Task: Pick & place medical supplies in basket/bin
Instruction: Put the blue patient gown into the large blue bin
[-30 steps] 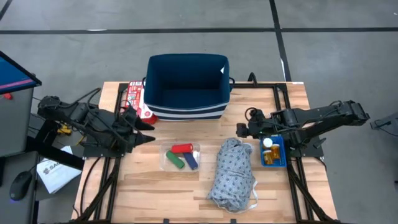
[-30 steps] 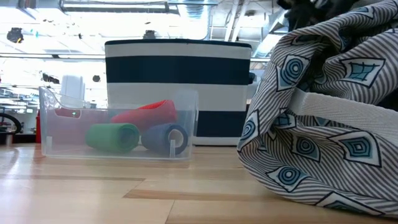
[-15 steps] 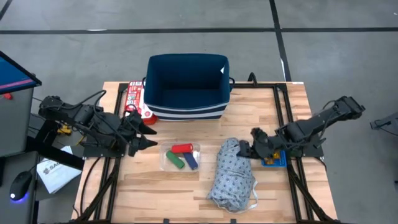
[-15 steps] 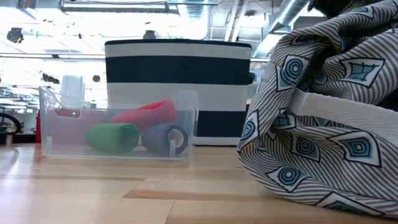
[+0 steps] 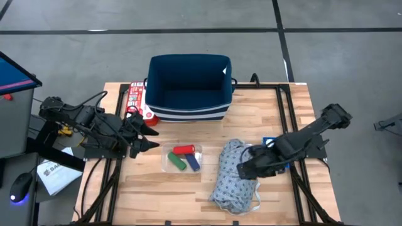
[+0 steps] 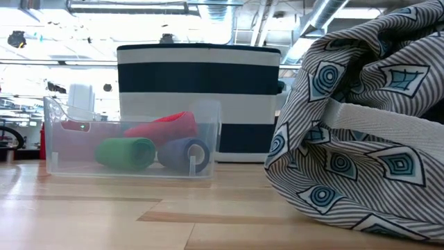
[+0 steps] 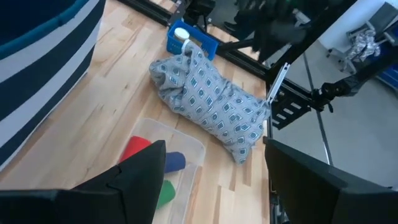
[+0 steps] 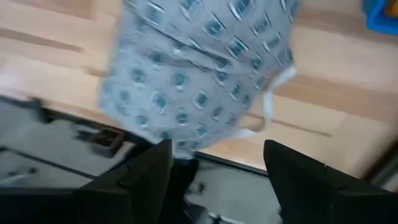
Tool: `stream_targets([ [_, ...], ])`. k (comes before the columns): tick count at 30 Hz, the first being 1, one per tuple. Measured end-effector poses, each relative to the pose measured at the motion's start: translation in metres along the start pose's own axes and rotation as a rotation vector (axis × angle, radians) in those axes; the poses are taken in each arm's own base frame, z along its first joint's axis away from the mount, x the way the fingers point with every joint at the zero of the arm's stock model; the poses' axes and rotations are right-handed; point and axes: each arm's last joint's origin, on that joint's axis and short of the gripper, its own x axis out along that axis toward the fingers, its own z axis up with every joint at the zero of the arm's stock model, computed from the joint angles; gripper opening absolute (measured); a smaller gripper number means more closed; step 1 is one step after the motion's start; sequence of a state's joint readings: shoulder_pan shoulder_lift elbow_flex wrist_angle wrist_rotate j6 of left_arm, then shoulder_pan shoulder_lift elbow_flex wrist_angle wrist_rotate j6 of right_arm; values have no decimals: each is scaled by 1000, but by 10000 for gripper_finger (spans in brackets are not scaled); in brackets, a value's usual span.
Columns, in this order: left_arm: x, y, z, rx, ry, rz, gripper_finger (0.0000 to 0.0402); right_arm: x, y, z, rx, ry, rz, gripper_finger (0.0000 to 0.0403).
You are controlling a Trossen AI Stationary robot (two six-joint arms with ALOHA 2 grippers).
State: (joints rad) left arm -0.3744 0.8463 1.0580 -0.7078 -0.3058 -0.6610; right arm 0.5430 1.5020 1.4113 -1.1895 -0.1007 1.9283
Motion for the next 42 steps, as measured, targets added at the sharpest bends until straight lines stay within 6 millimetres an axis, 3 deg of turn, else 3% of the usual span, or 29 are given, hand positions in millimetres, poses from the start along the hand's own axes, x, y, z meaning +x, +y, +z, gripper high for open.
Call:
stream_targets([
  [12,0,-2,1,4,4,-39,266,97,23,24,22,-3,-216,251],
  [18,0,-4,2,-5,18,-90,266,155,29,47,-30,63,-150,251],
  [21,0,-6,3,-18,18,-119,266,171,29,55,-55,71,-153,250],
  [25,-1,-9,6,-34,-11,-164,266,185,32,63,-122,77,-156,242],
  [28,-1,-11,8,-42,-29,-179,266,189,33,67,-144,78,-151,212],
  [36,-1,-12,10,-61,-40,-188,266,189,35,74,-183,45,-131,42],
  [42,-1,-12,10,-62,-42,-189,266,170,37,76,-183,-117,-59,32],
])
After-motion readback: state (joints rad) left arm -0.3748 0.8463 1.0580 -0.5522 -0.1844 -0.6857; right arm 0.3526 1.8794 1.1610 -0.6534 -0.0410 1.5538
